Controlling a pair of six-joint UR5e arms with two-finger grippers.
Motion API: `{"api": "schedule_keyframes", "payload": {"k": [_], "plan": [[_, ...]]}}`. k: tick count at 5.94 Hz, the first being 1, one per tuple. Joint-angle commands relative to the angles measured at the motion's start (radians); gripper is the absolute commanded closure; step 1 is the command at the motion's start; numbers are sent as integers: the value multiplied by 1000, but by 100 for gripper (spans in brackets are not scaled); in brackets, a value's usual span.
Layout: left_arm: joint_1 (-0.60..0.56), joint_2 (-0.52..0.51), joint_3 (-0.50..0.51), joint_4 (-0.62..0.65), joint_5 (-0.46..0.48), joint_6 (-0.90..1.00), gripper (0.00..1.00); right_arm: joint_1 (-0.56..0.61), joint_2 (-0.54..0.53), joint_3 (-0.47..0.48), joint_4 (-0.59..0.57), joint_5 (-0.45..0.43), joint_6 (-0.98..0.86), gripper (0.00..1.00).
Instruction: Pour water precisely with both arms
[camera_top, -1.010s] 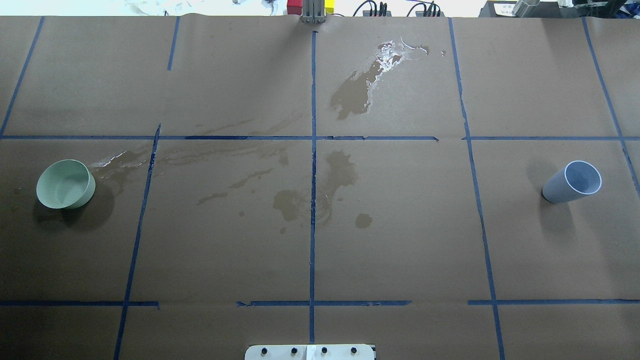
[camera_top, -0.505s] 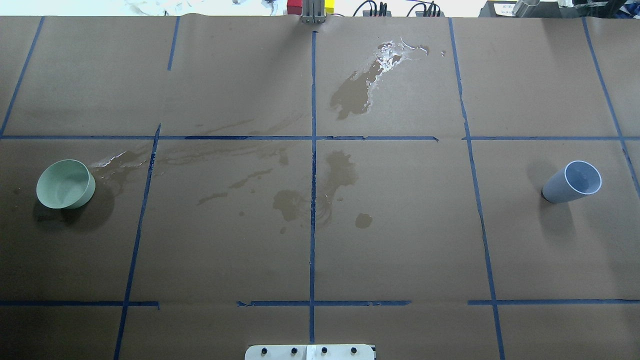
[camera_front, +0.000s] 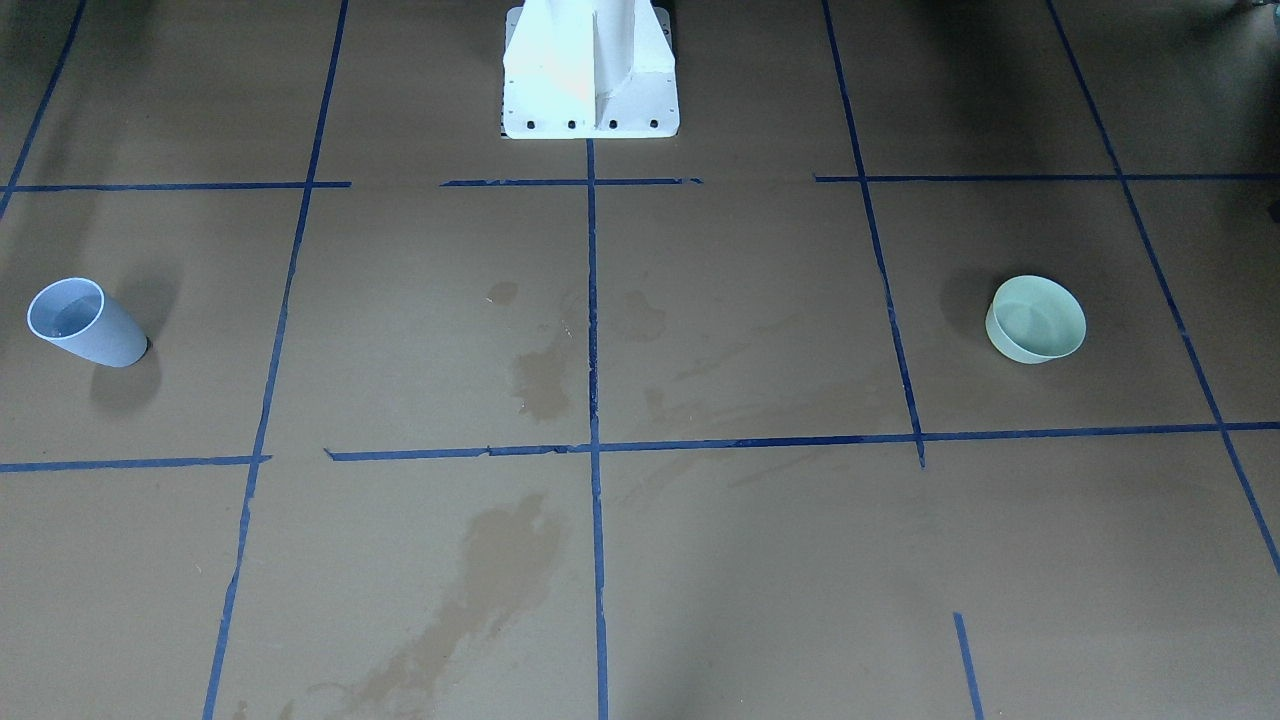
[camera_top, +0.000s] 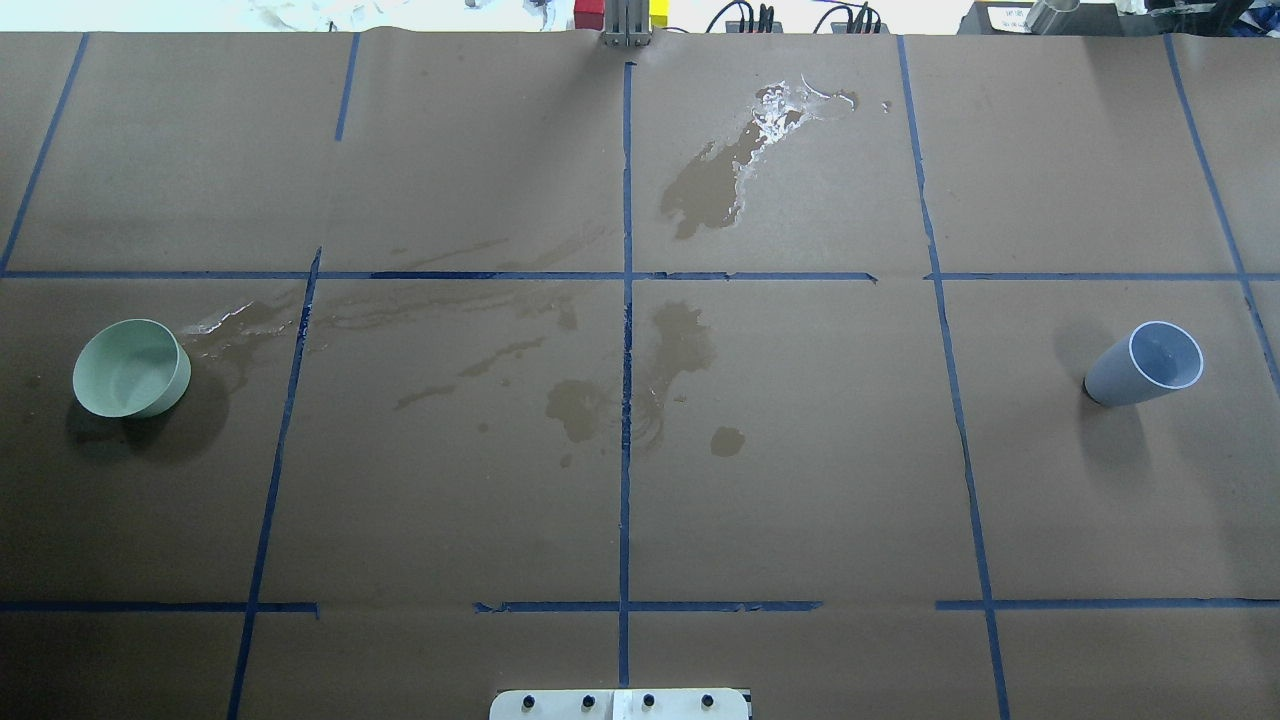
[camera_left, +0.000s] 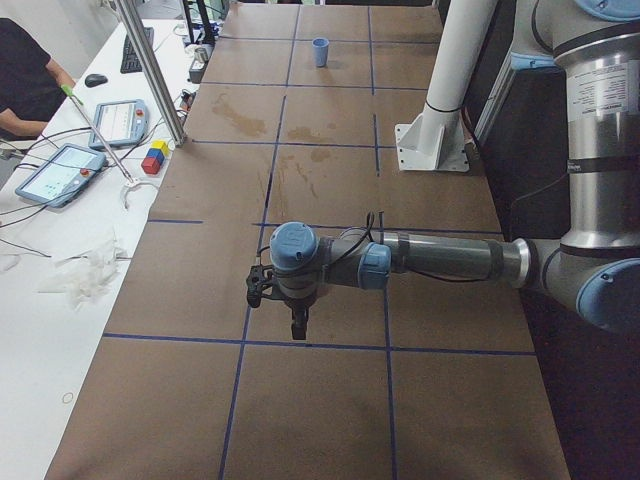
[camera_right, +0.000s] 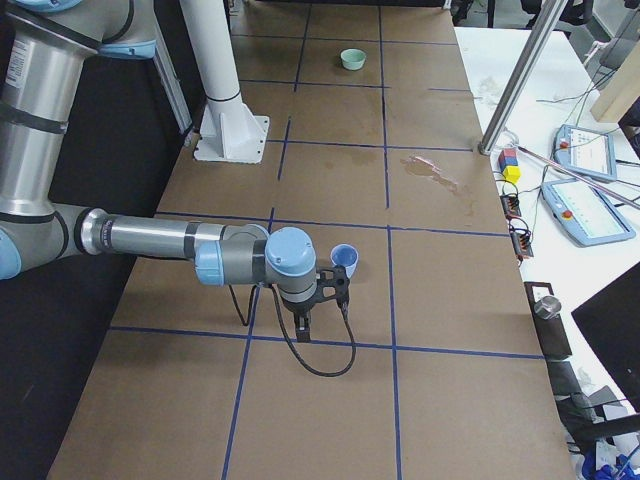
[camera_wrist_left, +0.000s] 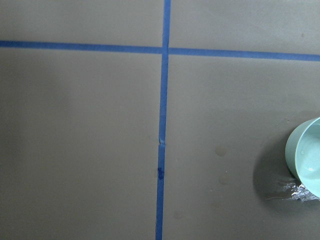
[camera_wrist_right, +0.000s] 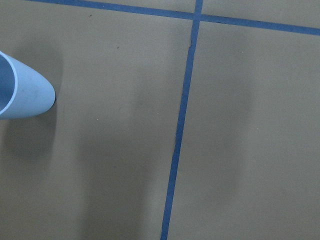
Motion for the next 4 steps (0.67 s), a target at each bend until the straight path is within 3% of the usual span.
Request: {"api": "schedule_keyframes", "payload": {"k": [1, 2, 3, 4], "plan": [[34, 1, -1, -8, 0, 0, 0, -1, 0, 0, 2, 0, 2, 0], [121, -8, -5, -20, 3, -21, 0, -1, 0, 0, 4, -1, 0, 0], [207, -20, 13, -146, 9, -109, 0, -1, 0, 0, 2, -1, 0, 0], [291, -40, 77, -330, 12, -355, 0, -1, 0, 1, 4, 0, -2, 0]]}}
